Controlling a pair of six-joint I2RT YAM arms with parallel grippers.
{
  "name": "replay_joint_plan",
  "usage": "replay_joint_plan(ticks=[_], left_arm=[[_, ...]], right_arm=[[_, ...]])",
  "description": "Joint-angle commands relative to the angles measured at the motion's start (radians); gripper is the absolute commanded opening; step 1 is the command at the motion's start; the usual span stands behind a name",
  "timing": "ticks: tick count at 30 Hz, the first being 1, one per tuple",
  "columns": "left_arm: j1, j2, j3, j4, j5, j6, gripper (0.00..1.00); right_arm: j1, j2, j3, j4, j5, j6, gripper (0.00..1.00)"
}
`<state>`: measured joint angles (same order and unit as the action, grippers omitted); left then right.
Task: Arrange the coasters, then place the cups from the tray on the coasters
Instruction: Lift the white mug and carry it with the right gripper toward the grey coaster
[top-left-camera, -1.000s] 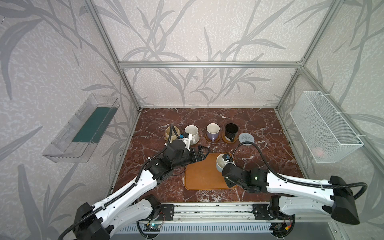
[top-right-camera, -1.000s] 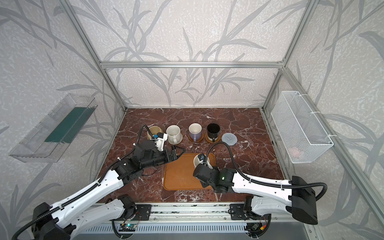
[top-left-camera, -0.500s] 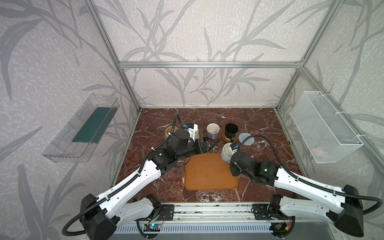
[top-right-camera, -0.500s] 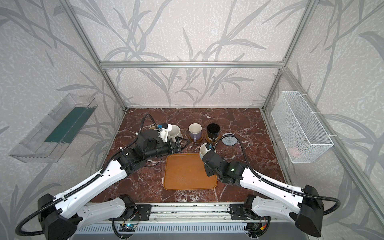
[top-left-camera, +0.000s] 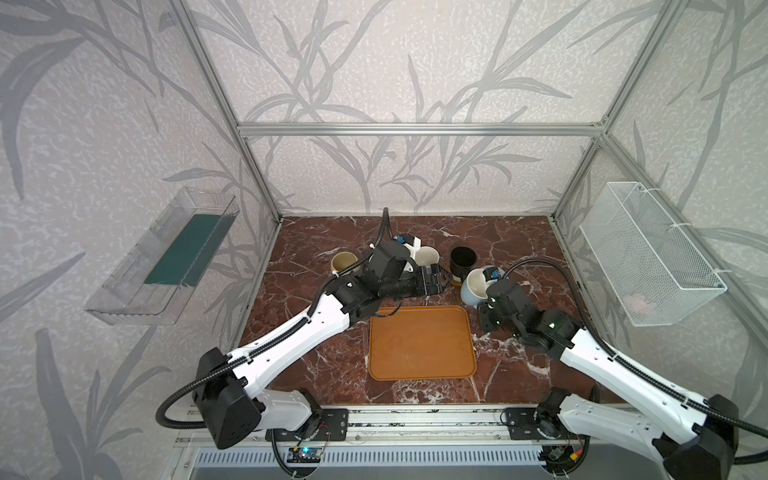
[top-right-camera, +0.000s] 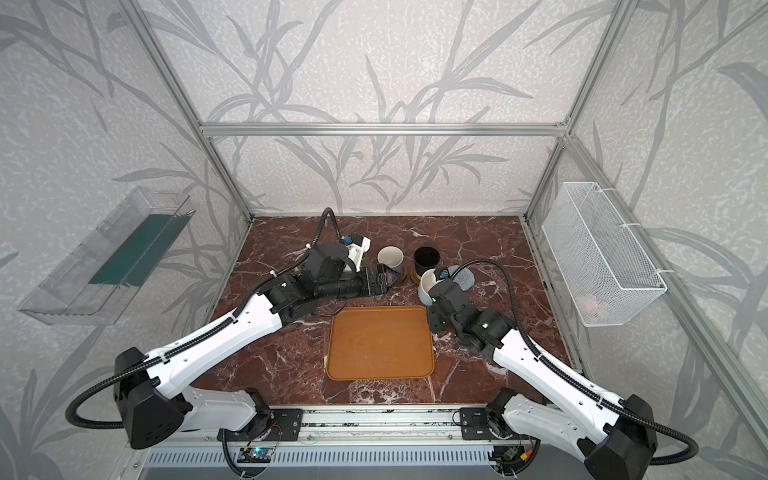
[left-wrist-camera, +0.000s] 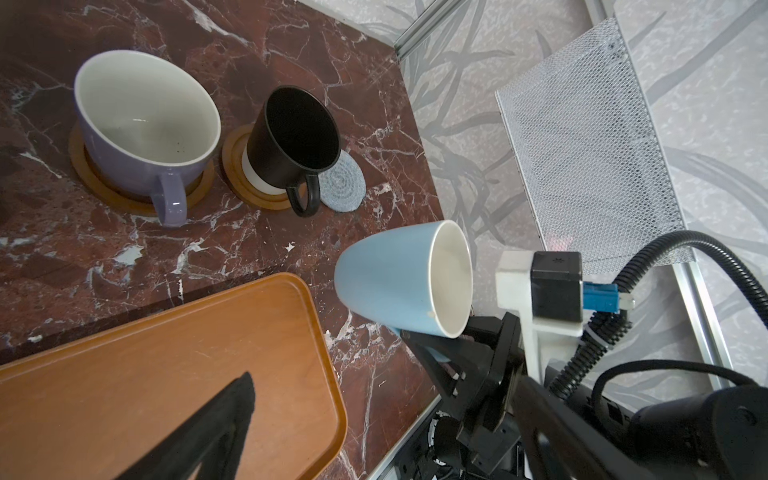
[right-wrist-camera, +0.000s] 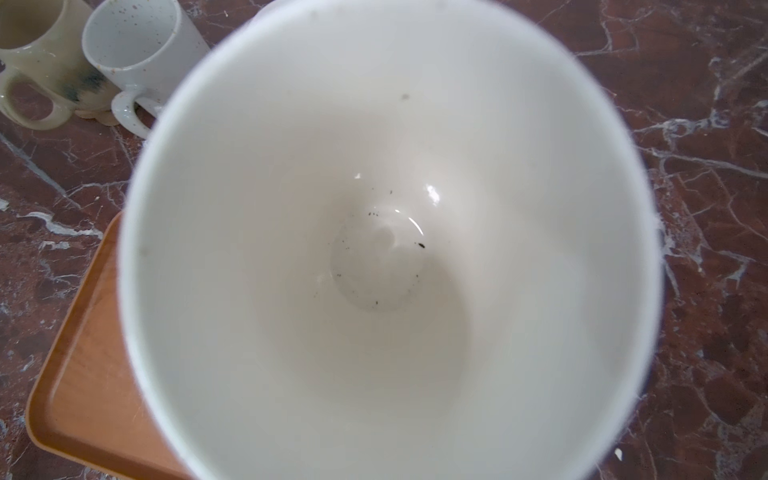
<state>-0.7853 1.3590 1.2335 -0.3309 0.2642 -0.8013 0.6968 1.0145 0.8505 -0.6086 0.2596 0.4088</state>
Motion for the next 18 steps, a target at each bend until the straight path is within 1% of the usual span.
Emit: replay_joint_plan(ticks=[1,9,11,18], left_arm=[[-0.012,0.049,0.078,-0.071,-0.038,0.03,0.99],[-0.023,0.171,0.187,-0.028,0.033,0.031,0.99],[-0.029,0.203,0.226,-0.04,0.035,0.028,0.99],[-0.035,0.321,0.332,-0.063,0.042,0.029,0.99]], right_arm=[[-0.051,-0.024,0.057,0.04,-0.022,-0.035,0.0],[-0.215,0.008,0.081,0.032,-0.094,-0.083,0.0],[-0.263,0.022,0.081,0.04,-0.12,-0.091,0.0],[-0.384,0.109,0.082,0.079,-0.176,-0.113,0.0]])
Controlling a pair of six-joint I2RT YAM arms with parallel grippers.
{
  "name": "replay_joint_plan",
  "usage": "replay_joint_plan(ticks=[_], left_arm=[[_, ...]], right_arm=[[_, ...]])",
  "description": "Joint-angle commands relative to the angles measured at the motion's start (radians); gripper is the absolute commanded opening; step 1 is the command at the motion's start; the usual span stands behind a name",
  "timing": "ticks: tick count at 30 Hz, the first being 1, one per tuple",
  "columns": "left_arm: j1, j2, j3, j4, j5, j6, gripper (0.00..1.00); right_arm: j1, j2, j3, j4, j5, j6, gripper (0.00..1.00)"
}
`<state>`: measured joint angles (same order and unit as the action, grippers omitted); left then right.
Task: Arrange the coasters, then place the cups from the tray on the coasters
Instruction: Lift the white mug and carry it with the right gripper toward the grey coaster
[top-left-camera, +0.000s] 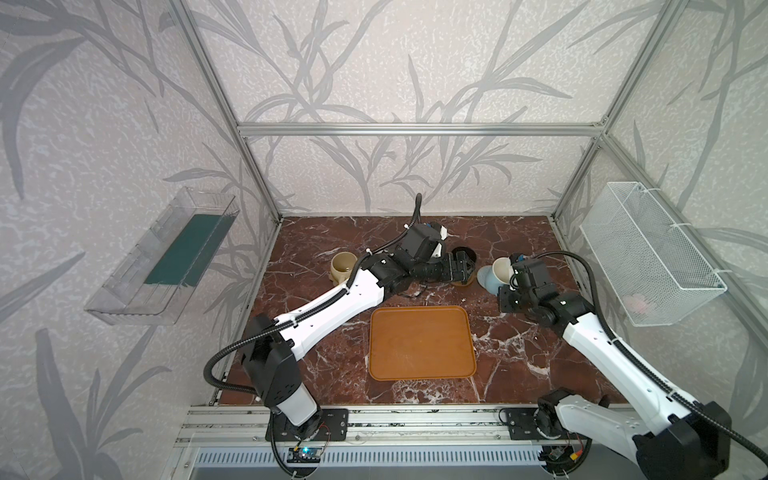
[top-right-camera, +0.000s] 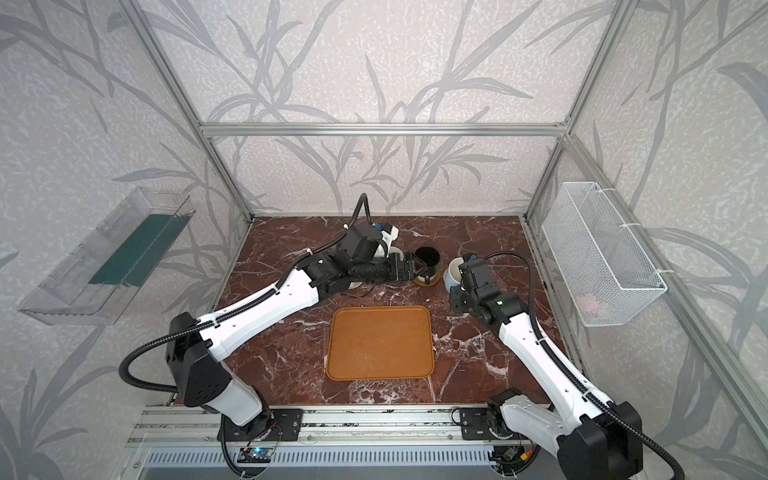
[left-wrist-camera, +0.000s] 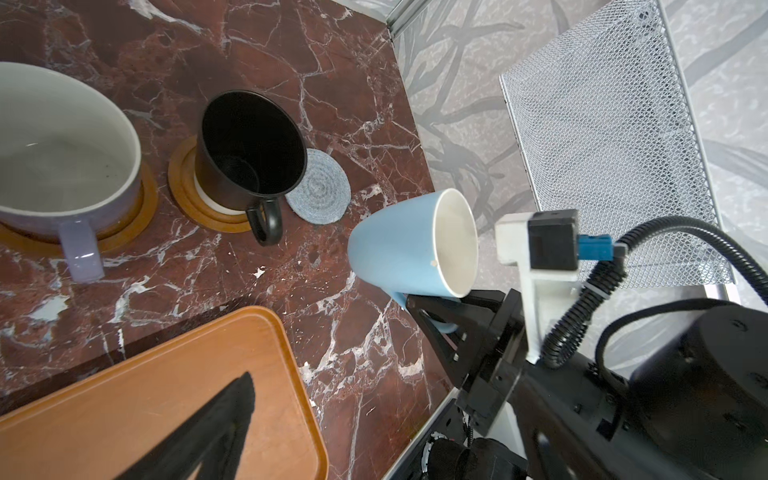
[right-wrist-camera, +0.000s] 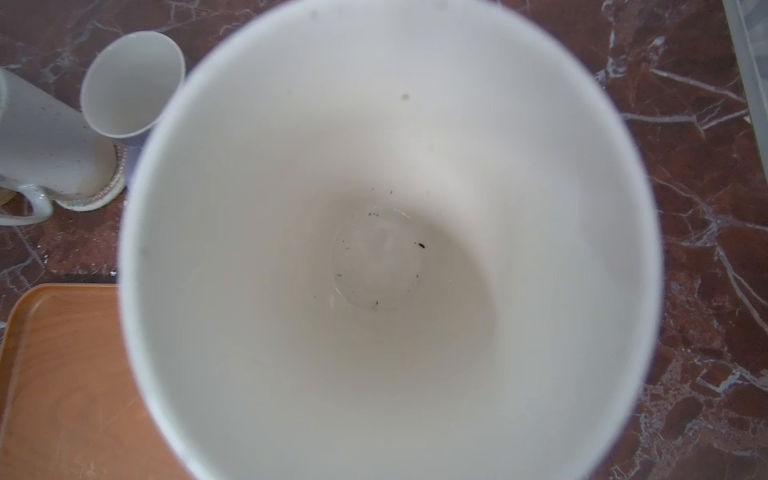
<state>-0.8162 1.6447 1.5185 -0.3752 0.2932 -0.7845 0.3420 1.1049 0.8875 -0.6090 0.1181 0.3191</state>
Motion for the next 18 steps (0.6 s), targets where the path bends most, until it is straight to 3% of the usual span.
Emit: replay_joint_plan(ticks=[1,13,18], left_arm=[[-0.005,0.05,0.061,-0.016,0.015,0.011,0.99],[-0.007,0.212,0.224,-0.042,0.046,0.037,0.99],[-0.006,0.246,0.252,0.03,0.089,0.041,0.99]], right_arm=[[-0.045,0.034,0.046,0.09,-0.047,-0.024,0.0],[-0.149,0.231,0.133,0.135,-0.07,-0.055,0.0],[-0.165,0.321,0.183,0.141,-0.064,-0.078,0.0]])
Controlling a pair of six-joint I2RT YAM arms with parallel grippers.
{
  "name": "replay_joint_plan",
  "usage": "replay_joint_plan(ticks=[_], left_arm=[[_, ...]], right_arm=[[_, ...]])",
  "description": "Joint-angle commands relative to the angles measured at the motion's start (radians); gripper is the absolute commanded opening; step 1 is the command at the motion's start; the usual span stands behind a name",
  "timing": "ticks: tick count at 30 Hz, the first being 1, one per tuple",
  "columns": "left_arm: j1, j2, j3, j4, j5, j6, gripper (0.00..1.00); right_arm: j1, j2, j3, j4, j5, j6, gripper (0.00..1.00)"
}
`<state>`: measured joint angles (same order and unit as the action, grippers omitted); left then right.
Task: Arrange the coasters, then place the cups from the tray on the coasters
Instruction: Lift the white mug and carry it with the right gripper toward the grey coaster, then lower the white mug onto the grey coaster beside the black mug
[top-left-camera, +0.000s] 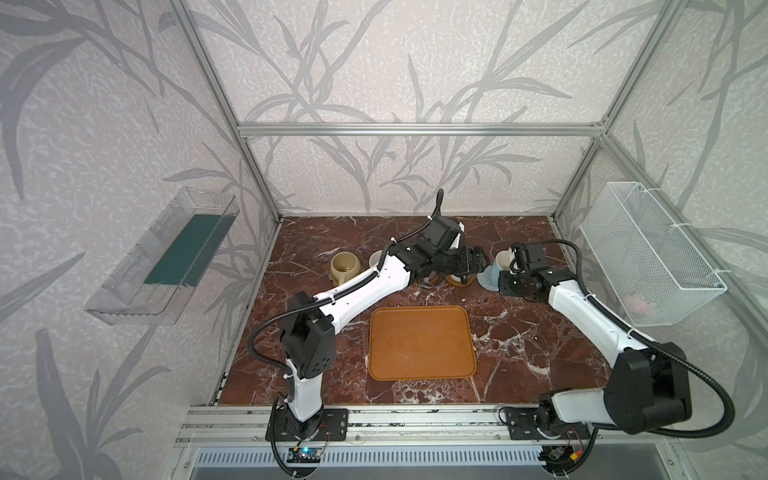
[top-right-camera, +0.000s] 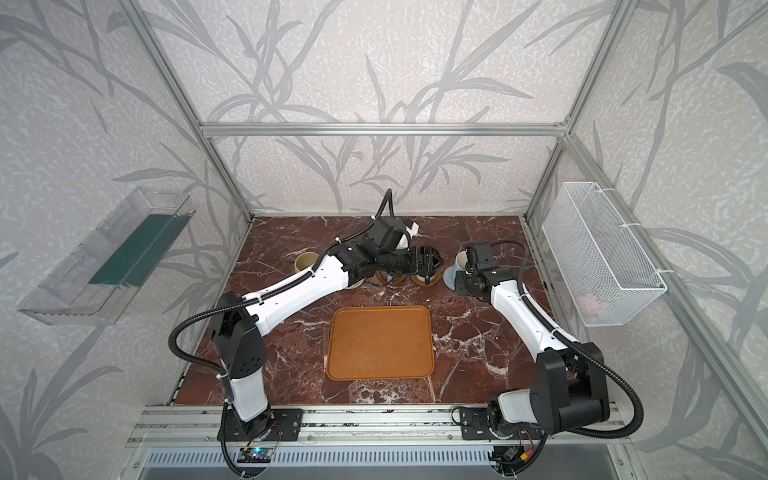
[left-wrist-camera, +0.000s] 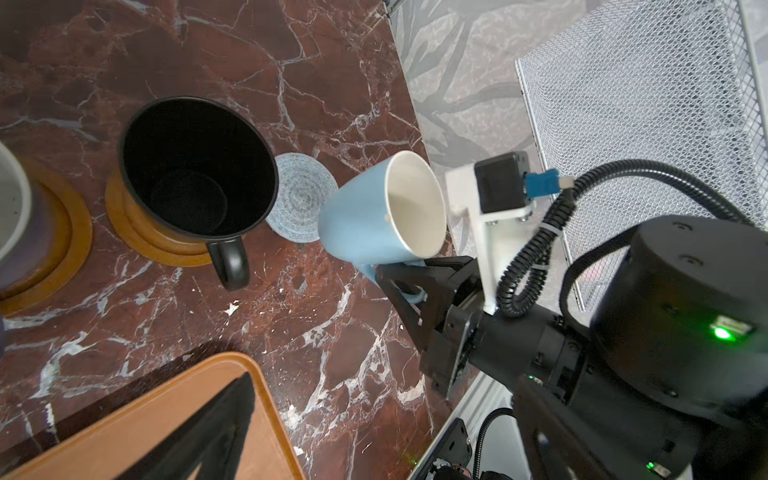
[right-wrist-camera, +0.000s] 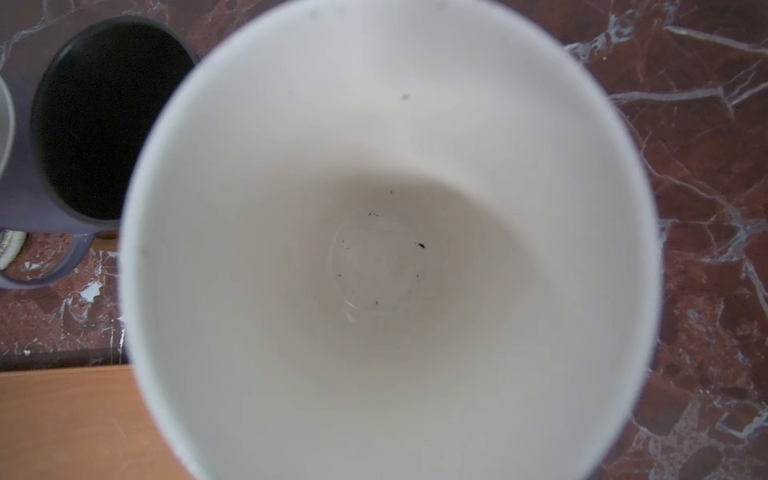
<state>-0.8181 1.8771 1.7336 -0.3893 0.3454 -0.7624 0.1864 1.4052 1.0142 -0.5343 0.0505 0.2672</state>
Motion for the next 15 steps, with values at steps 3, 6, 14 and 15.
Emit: replay_joint_plan(ticks=[3,6,14,15], left_arm=[[-0.004,0.036,0.072,0.039,0.043,0.021,0.99],[-0.001,0.054,0.108,0.003,0.027,0.03,0.99],[0.002,0.073,0.109,0.035,0.062,0.026,0.99],[0.003,0.077,0.112,0.031,0.059,0.026,0.99]], right_arm=[[-0.013,0.078,0.093,0.066,-0.004,-0.038,0.0],[-0.015,0.126,0.126,0.053,0.001,-0.043,0.0],[-0.022,0.215,0.191,0.049,0.029,-0.076,0.0],[-0.022,0.22,0.191,0.053,0.037,-0.08,0.0]])
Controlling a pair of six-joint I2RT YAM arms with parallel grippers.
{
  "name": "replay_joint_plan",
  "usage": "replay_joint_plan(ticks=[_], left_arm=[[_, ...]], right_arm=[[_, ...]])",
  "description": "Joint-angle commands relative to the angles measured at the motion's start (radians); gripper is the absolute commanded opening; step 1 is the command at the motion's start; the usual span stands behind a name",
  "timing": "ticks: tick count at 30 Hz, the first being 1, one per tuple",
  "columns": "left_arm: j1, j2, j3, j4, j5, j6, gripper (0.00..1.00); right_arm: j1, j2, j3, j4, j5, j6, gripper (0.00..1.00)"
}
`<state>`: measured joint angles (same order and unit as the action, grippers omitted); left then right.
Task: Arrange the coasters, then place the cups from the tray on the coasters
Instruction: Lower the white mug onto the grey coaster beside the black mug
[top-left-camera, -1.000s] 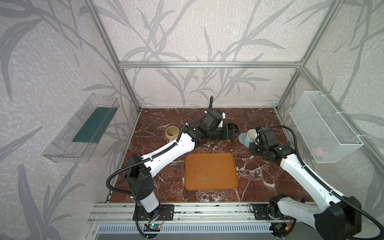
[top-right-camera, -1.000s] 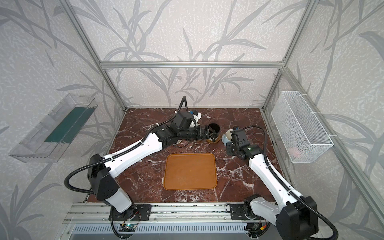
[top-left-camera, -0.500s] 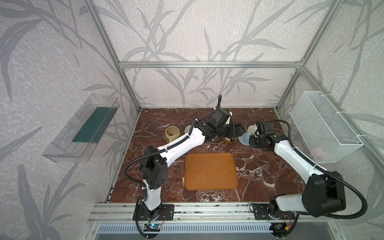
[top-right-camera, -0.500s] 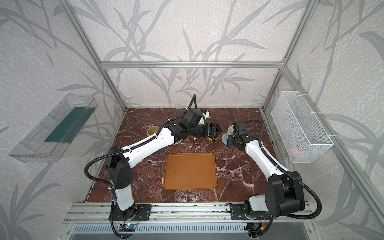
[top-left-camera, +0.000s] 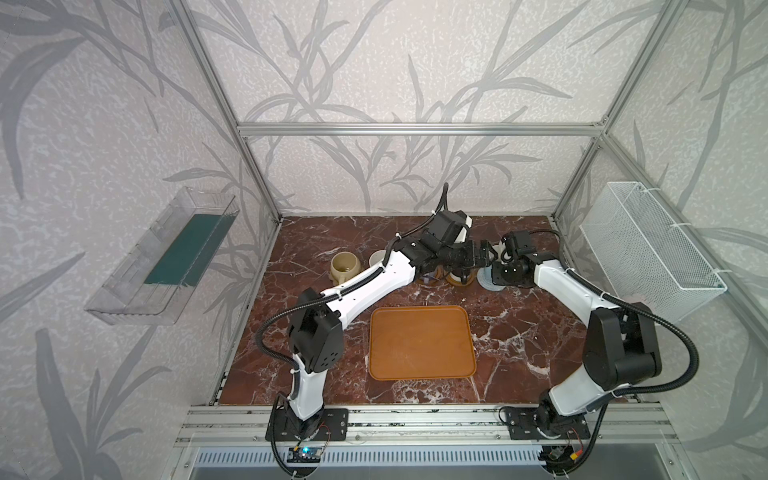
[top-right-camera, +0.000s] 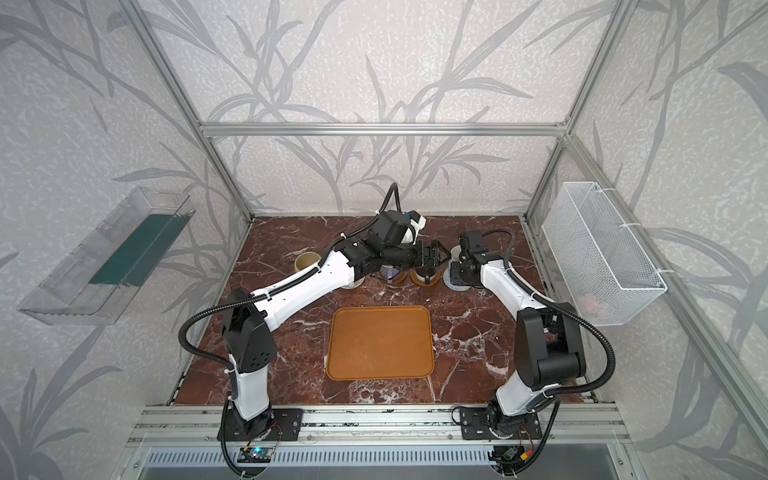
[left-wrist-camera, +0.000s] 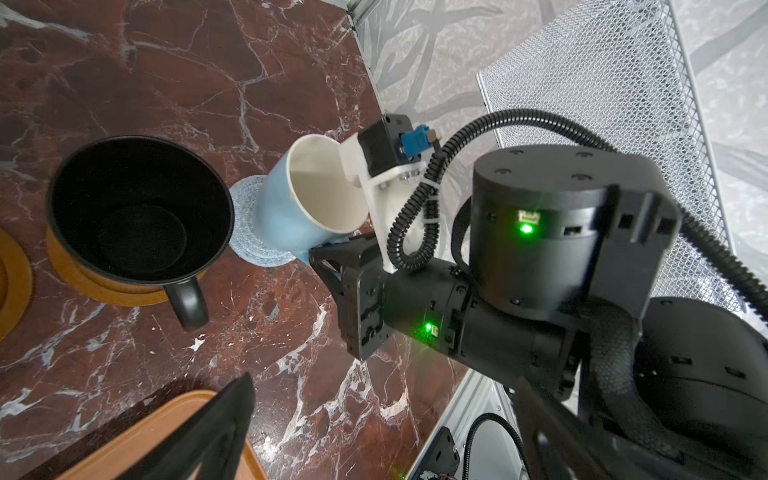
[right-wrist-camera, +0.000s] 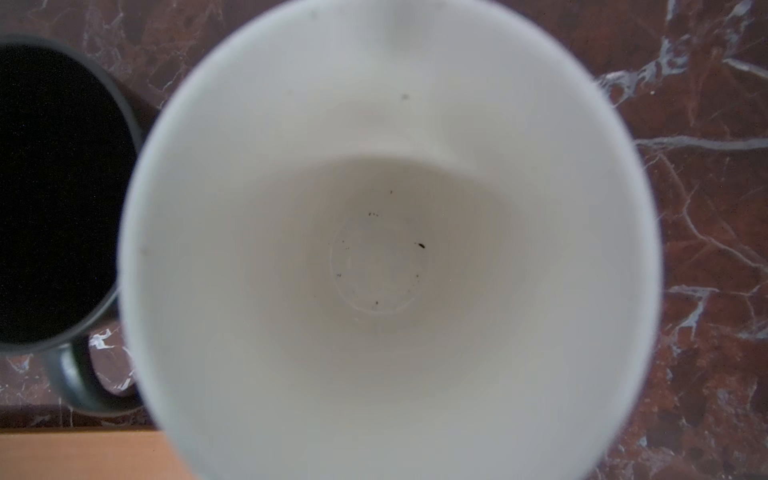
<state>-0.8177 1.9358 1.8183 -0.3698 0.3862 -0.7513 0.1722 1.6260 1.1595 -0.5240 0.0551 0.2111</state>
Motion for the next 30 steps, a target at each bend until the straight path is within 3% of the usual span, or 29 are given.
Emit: replay_joint_plan(ticks=[1,30], left_arm=[[0.002,0.022,0.03,0.007,0.014,0.014,0.99],[0.016,-0.019,-0.064,0.041,0.001,0.002,0.99]], right_arm=[[-0.008,0.005,0.043,0.047,0.035,-0.027,0.0],[-0.01,0.118,-0.019,0.088,0.045,-0.038,0.0]])
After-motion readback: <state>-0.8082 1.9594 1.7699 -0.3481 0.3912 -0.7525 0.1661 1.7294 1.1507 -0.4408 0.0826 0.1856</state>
